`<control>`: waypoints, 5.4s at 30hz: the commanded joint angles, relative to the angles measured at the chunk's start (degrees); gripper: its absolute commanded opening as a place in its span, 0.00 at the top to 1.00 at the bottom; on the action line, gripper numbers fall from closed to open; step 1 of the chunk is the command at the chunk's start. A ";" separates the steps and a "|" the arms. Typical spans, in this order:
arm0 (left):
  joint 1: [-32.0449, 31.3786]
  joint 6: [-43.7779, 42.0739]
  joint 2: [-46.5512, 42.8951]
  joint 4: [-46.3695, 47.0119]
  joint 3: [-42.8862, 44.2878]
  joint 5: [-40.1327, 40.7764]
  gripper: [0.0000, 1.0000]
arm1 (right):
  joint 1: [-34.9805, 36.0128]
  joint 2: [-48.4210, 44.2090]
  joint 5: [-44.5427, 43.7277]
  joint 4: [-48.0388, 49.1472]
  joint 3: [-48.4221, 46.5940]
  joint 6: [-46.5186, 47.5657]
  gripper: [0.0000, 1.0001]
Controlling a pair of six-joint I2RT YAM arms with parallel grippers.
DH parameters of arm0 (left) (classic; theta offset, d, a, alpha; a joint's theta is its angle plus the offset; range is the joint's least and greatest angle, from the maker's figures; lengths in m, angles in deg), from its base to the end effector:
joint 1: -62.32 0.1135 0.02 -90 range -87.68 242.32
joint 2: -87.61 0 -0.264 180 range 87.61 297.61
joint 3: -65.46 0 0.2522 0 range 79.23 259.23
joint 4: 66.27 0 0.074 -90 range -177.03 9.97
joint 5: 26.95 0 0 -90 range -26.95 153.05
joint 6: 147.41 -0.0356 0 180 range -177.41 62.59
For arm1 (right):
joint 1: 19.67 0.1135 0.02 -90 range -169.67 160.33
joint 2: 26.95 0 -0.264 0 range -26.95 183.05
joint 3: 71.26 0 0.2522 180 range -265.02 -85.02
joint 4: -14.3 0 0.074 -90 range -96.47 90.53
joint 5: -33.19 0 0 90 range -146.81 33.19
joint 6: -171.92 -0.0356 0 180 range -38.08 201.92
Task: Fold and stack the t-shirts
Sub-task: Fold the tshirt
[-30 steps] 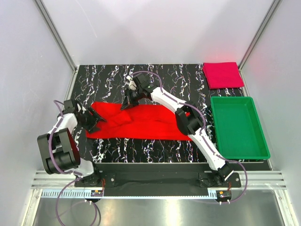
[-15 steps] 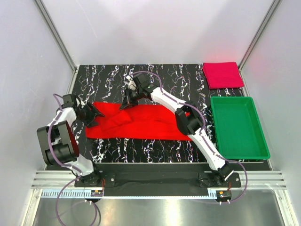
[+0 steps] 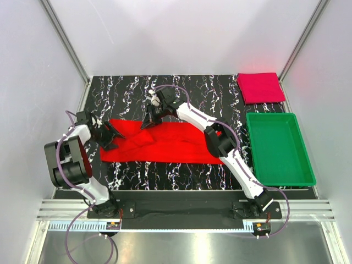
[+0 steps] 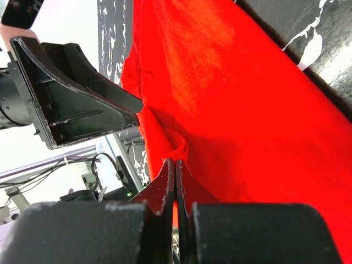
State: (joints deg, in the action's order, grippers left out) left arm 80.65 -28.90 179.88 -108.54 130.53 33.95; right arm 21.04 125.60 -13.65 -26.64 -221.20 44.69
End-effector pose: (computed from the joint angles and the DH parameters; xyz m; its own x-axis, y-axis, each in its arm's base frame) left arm 0.2823 0.0753 0.1636 -0.7273 -0.6803 -0.0908 -0.5235 0.6354 -0.5676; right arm 0.4228 0.3959 0.1548 -0.9311 -0.2189 -0.2919 -0.3621 0.4547 0.8137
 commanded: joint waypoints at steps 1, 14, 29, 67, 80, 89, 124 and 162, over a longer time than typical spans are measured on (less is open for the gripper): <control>-0.66 0.23 1.07 1.88 1.16 -2.62 0.35 | -0.45 0.12 1.58 2.13 -1.99 -0.65 1.00; -1.45 3.91 -6.04 1.27 -1.91 2.12 0.36 | -0.54 -0.24 1.58 2.57 -1.11 -0.74 1.00; -2.33 4.01 -6.23 1.62 -1.65 3.09 0.36 | -0.54 -0.67 1.93 3.01 0.03 -0.74 1.00; -6.11 -5.75 -2.71 -8.05 -1.20 -6.84 0.39 | 1.74 -18.43 9.40 17.42 37.30 -0.47 1.00; -6.11 4.09 -14.22 7.06 -6.66 -8.43 0.63 | 0.87 -21.85 4.41 17.42 36.51 -4.33 1.00; -6.29 6.47 -13.79 11.02 -9.12 -7.72 0.99 | -2.47 -22.48 -0.53 17.42 35.29 -8.03 1.00; -11.55 -6.19 -12.37 -7.96 2.22 -2.36 0.39 | 1.30 -27.39 31.87 22.52 51.18 -3.64 0.54; -26.15 -1.62 -25.99 -19.81 -4.47 14.59 0.44 | -3.18 -29.95 1.22 -0.33 47.32 13.15 0.53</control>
State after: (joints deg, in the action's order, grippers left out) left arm 54.44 -34.37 156.93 -126.12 124.79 46.78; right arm 16.84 97.01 -12.75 -26.60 -173.90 56.54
